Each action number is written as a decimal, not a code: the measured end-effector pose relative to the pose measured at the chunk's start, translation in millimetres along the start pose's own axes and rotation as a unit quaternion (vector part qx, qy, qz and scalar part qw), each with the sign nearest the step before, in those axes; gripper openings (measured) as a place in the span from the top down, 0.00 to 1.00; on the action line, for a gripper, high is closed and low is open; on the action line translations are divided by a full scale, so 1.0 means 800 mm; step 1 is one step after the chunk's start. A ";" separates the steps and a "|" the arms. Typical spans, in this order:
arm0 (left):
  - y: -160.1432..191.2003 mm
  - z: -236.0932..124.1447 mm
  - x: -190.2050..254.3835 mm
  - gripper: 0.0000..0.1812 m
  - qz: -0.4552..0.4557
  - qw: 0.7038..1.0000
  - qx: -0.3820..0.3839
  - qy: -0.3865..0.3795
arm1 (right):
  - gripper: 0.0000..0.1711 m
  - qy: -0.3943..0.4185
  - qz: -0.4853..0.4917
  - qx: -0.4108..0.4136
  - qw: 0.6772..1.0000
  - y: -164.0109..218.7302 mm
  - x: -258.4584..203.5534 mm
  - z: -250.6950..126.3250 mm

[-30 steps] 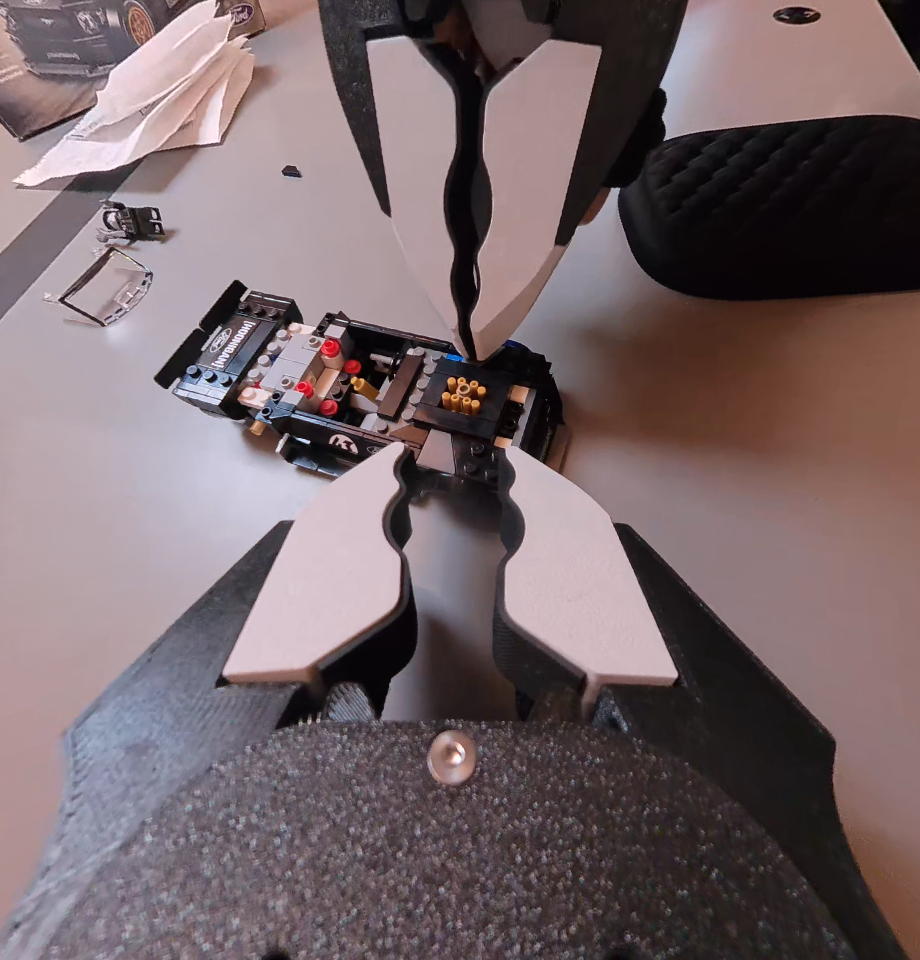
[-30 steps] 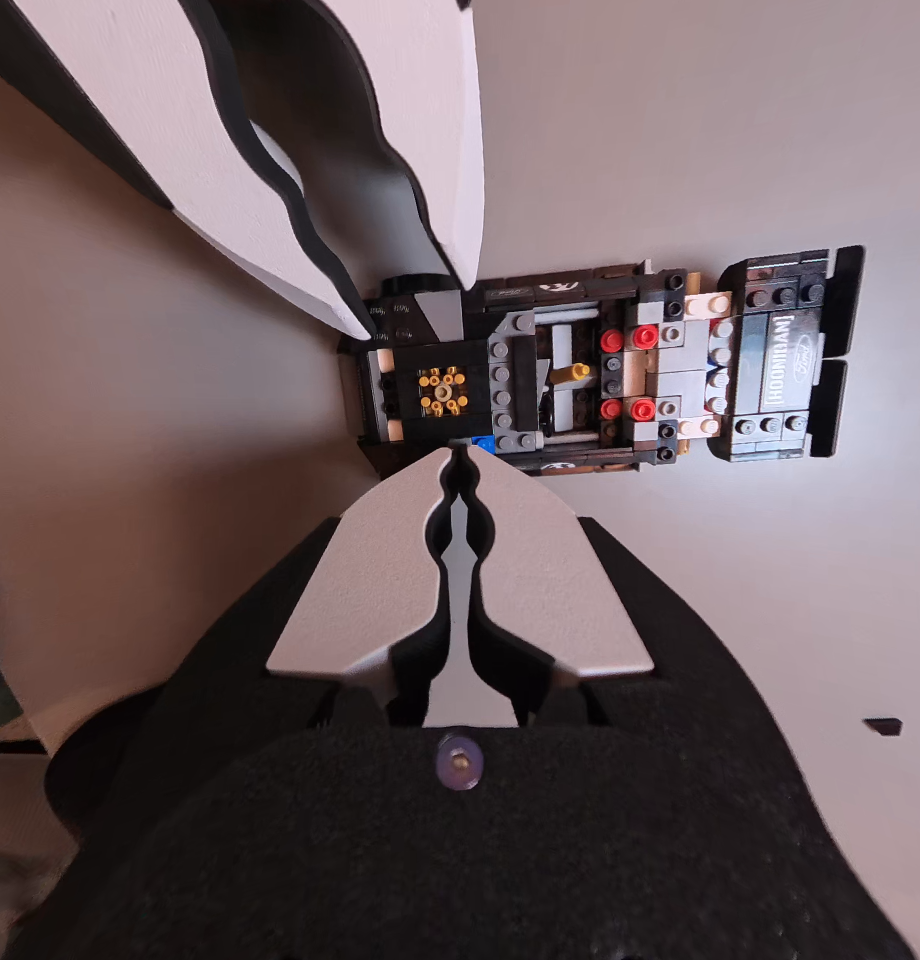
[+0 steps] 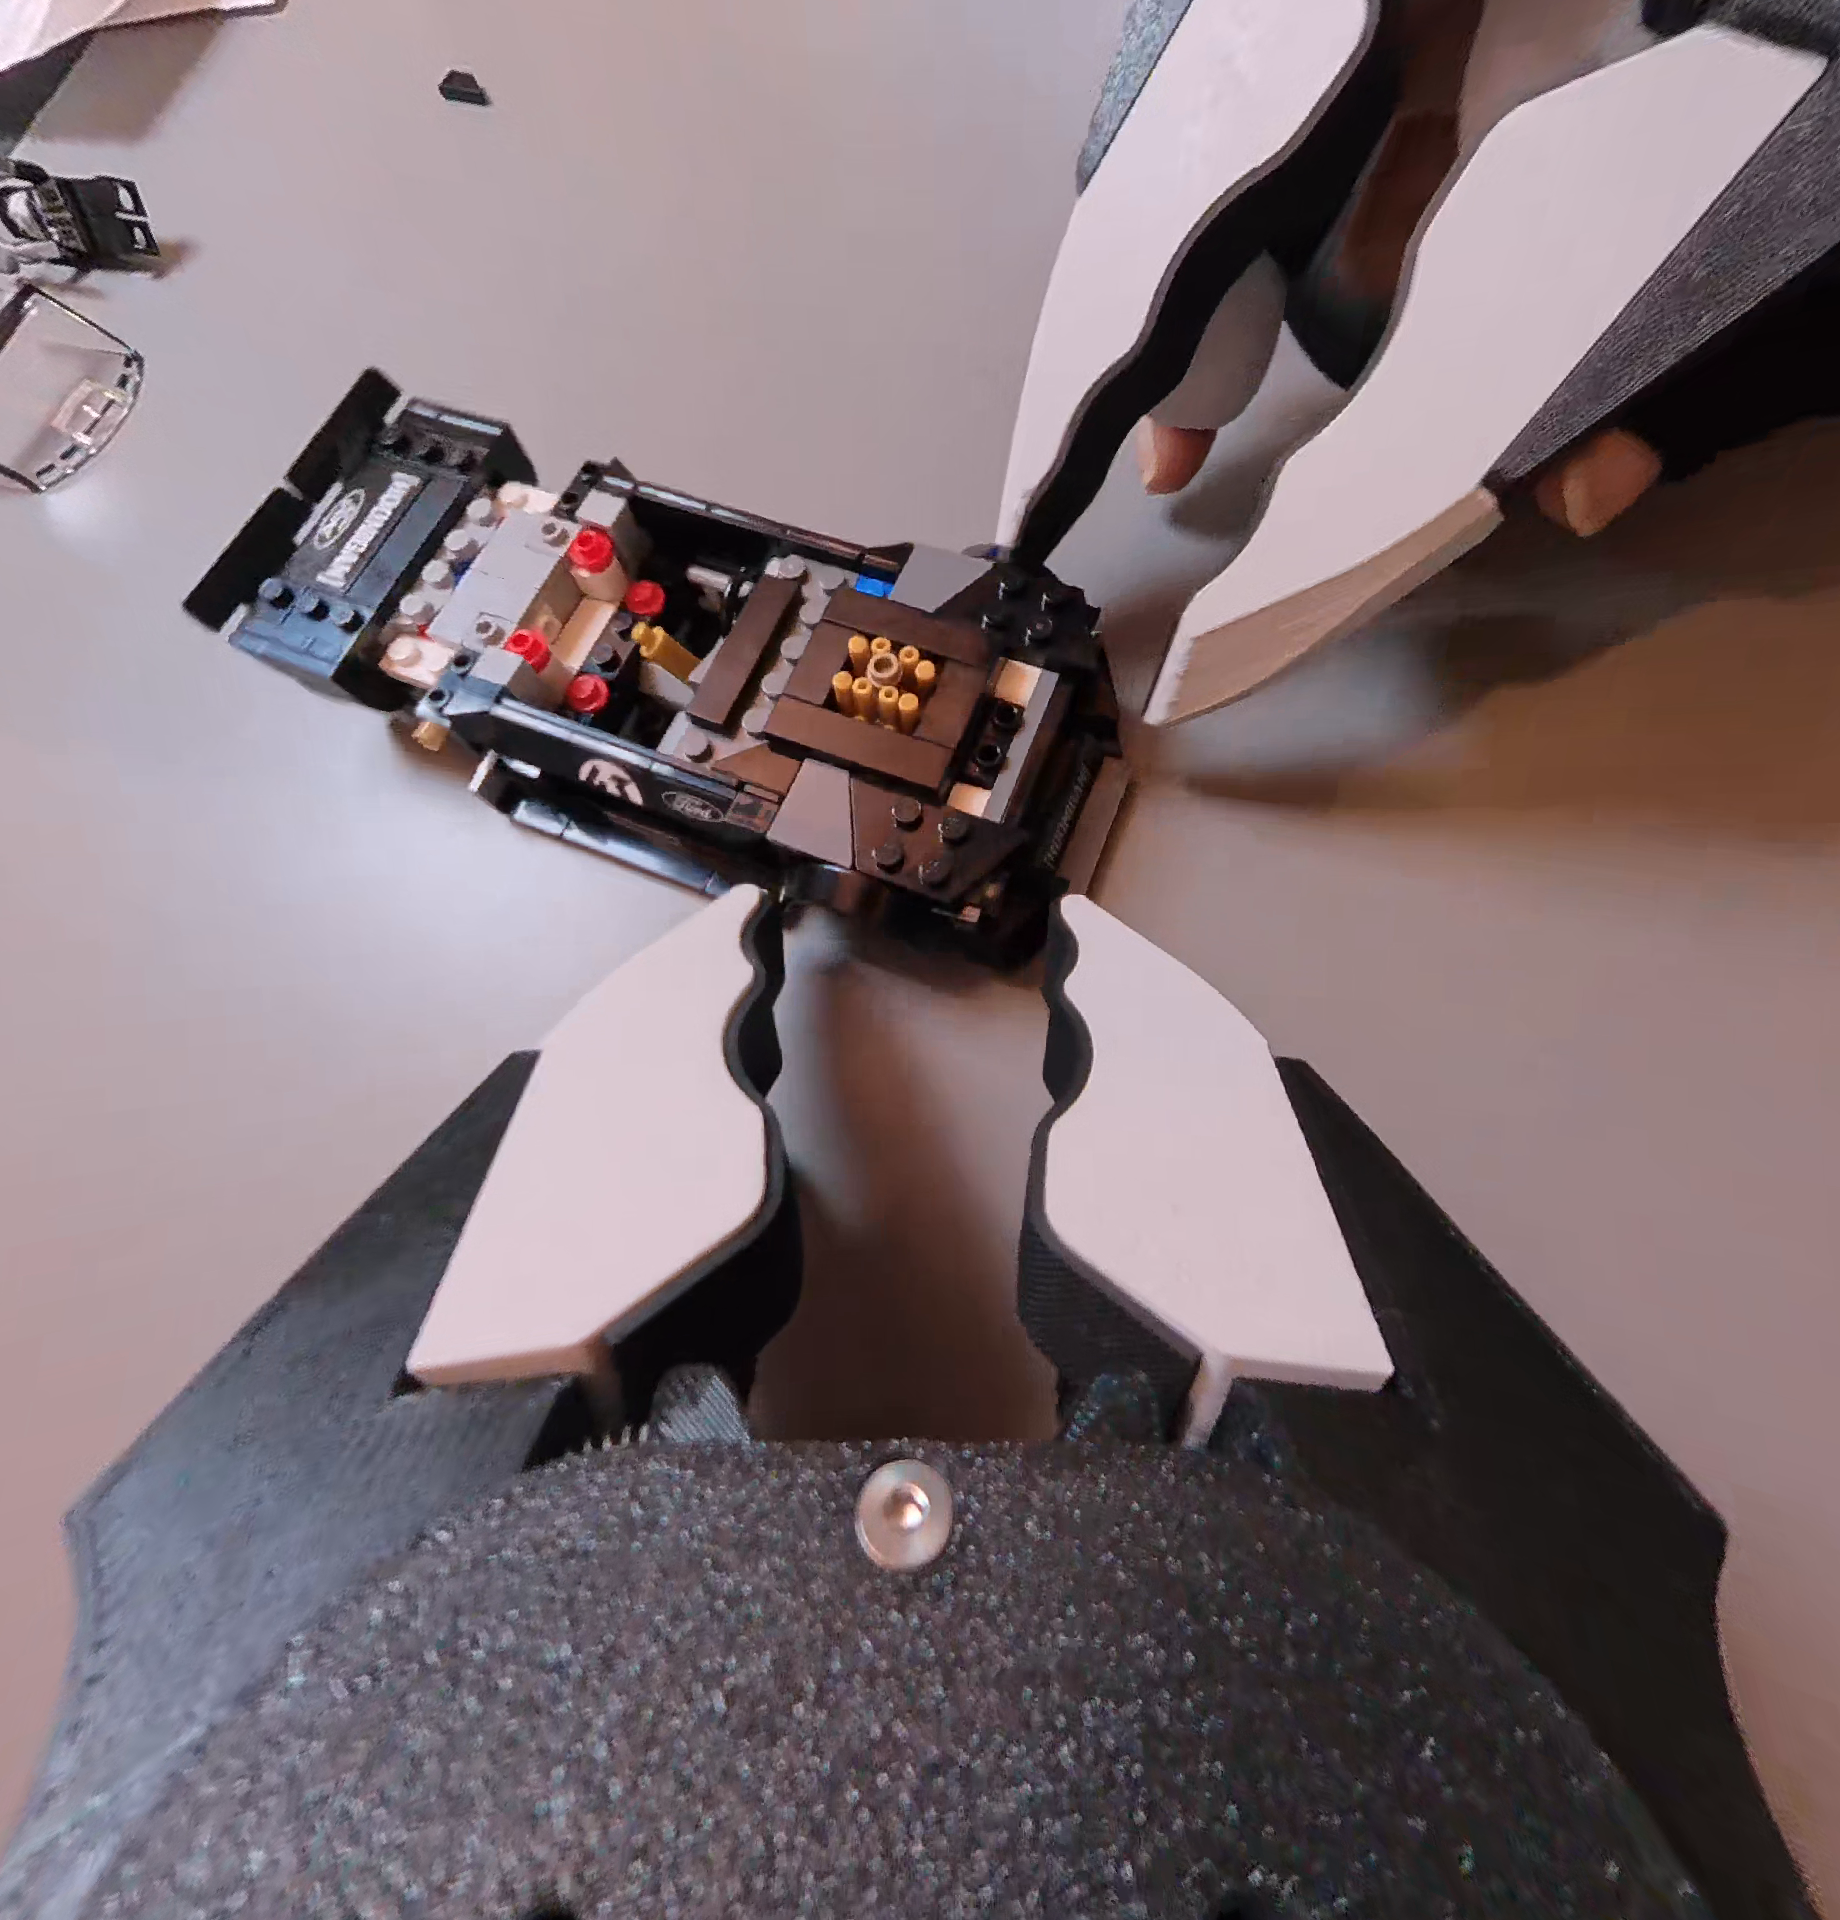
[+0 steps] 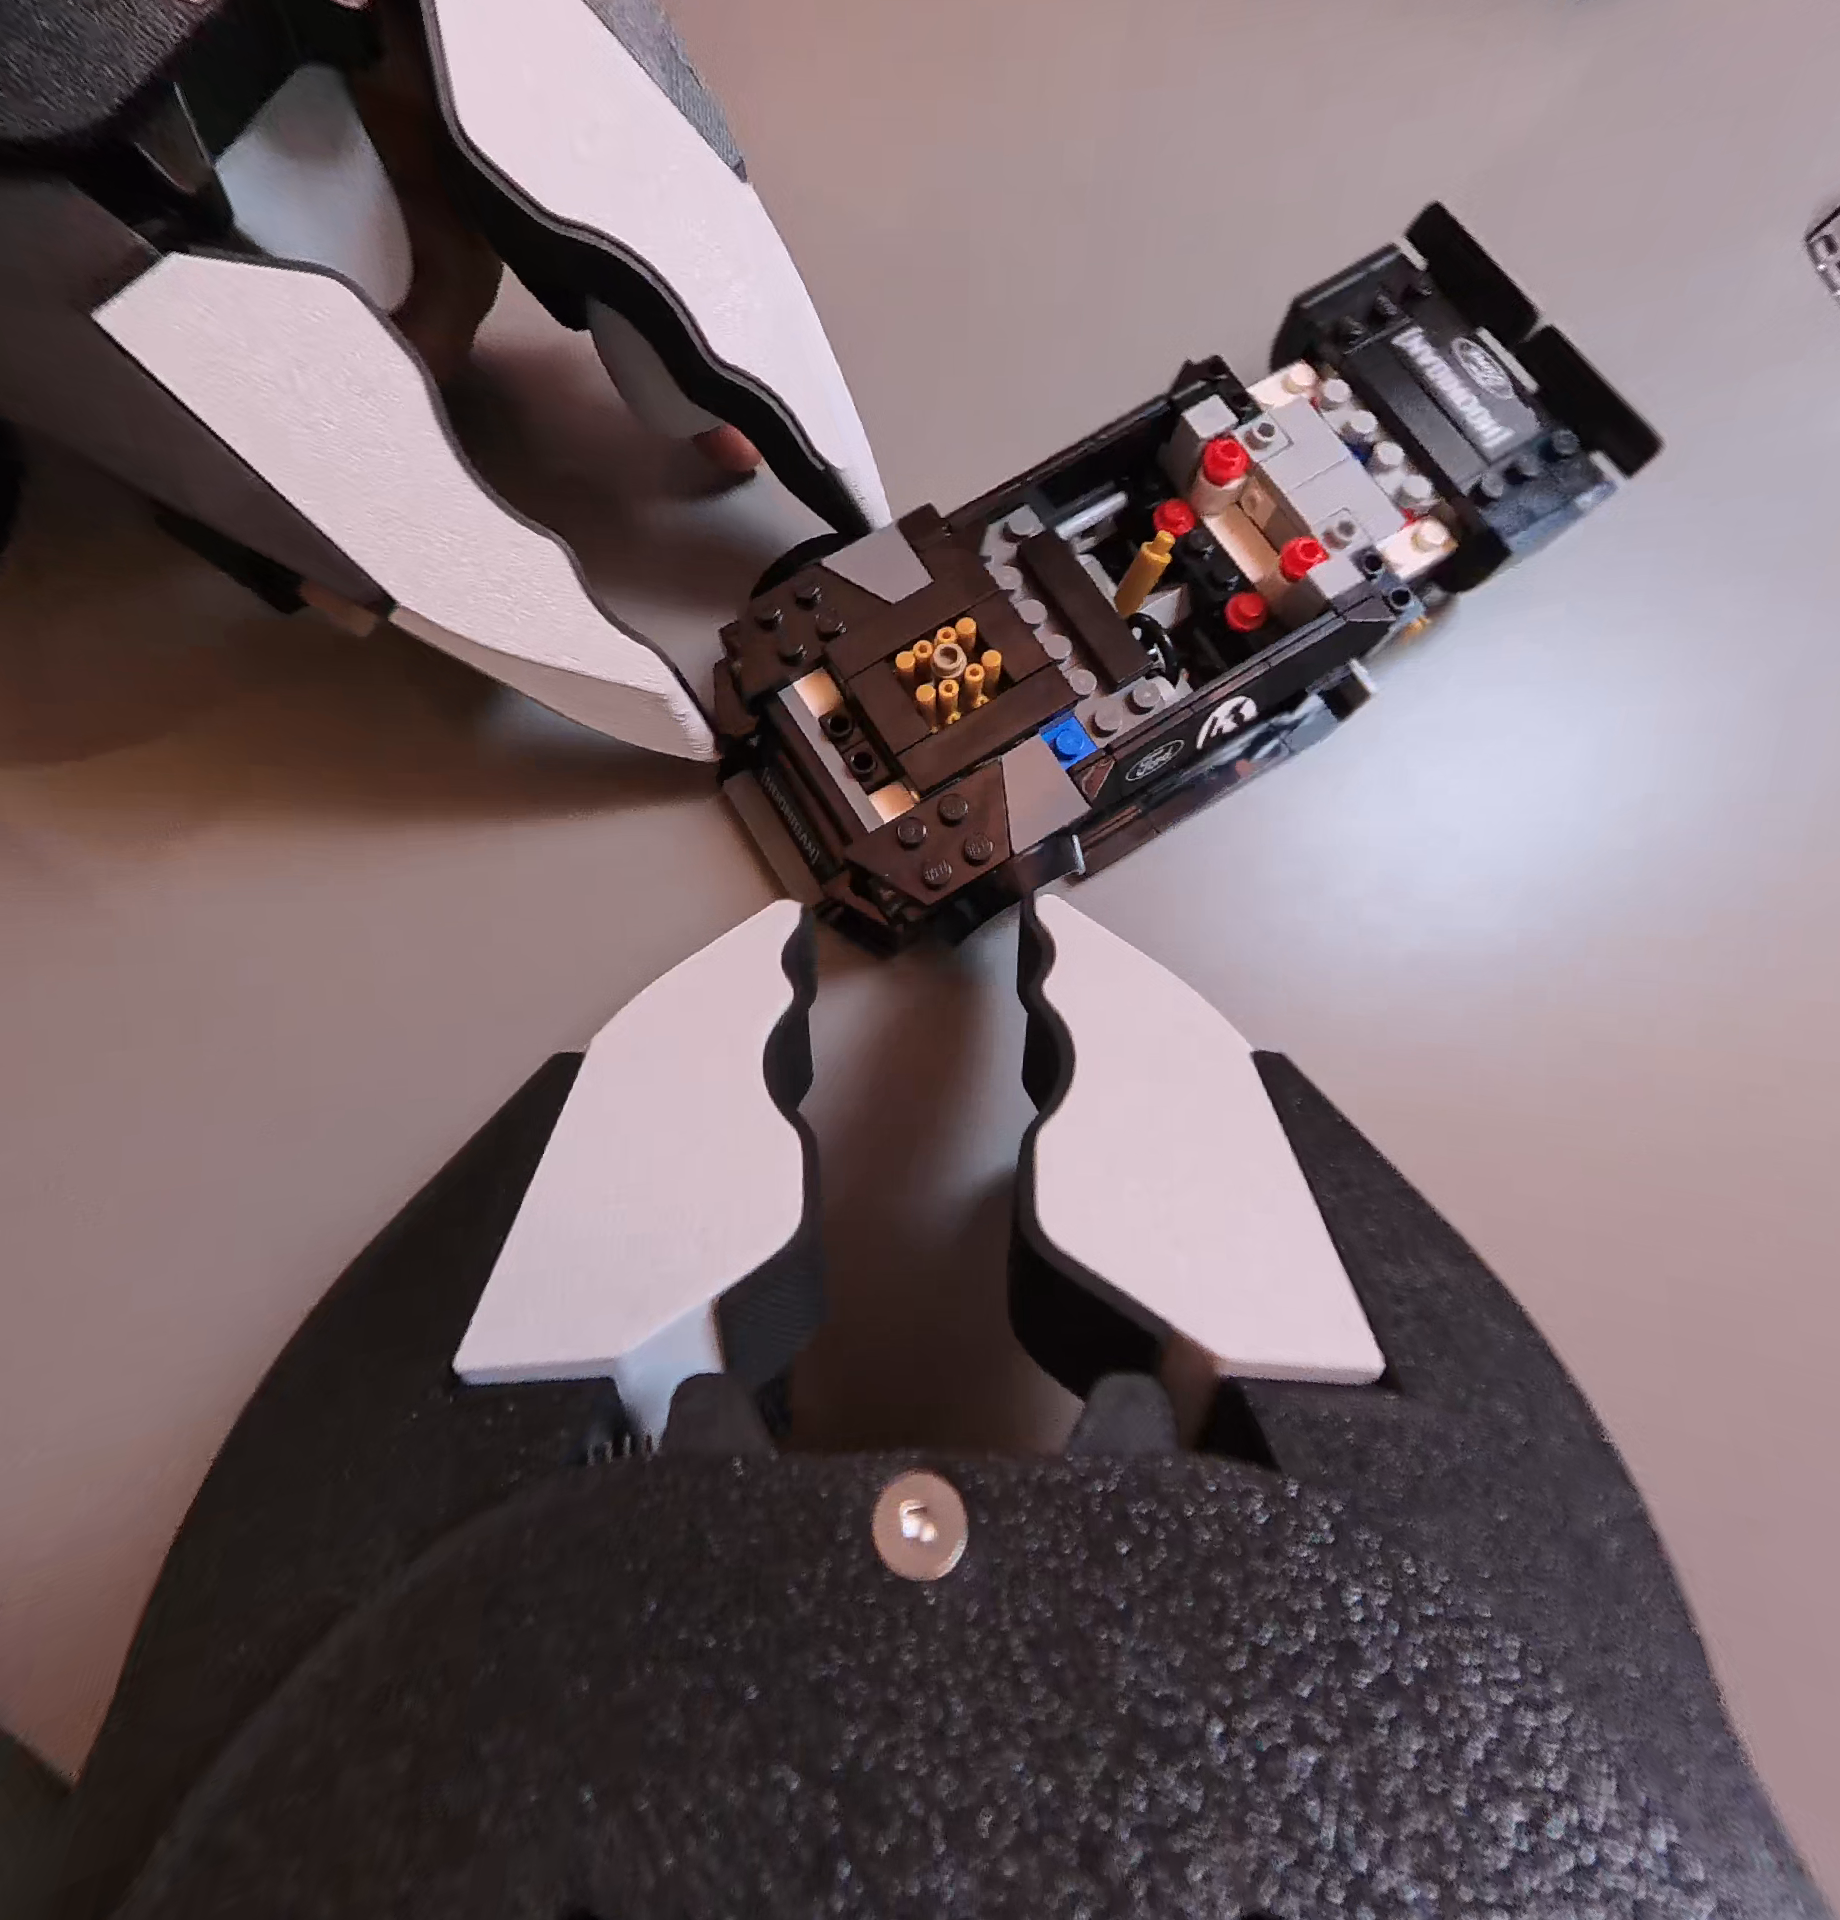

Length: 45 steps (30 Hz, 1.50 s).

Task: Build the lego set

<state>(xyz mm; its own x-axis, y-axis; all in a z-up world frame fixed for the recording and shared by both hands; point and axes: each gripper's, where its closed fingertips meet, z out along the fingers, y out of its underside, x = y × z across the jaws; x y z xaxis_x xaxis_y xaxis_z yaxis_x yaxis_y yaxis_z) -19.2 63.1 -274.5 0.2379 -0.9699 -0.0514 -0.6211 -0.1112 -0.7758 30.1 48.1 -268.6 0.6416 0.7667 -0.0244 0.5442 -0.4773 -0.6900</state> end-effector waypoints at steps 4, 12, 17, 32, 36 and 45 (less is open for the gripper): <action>0.014 -0.014 -0.013 0.79 0.008 1.000 -0.013 -0.003 | 0.79 0.002 0.010 0.020 1.000 -0.009 -0.020 0.006; 0.018 -0.034 -0.031 0.71 -0.022 1.000 0.009 -0.009 | 0.79 -0.049 0.000 0.057 0.997 -0.032 -0.051 0.016; -0.008 -0.026 -0.029 0.54 -0.063 0.996 0.061 -0.013 | 0.79 -0.071 0.027 0.100 0.992 -0.045 -0.051 0.003; 0.001 -0.004 -0.025 0.56 -0.065 0.997 0.004 -0.051 | 0.86 0.159 0.044 0.113 0.980 -0.020 0.219 -0.078; 0.001 -0.005 -0.025 0.56 -0.062 0.997 0.004 -0.050 | 0.82 0.149 0.063 0.044 0.986 0.002 0.295 -0.033; 0.003 -0.006 -0.025 0.57 -0.056 0.997 0.006 -0.046 | 0.86 0.073 0.056 -0.058 0.994 -0.001 0.340 0.011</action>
<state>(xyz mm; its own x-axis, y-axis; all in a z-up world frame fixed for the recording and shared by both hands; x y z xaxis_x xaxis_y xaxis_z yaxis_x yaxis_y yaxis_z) -28.7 81.1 -272.4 0.3729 -0.9276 -0.0218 -0.5782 -0.2140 -0.7873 199.4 261.2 -280.8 0.7687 0.6395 0.0146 0.5182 -0.6092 -0.6003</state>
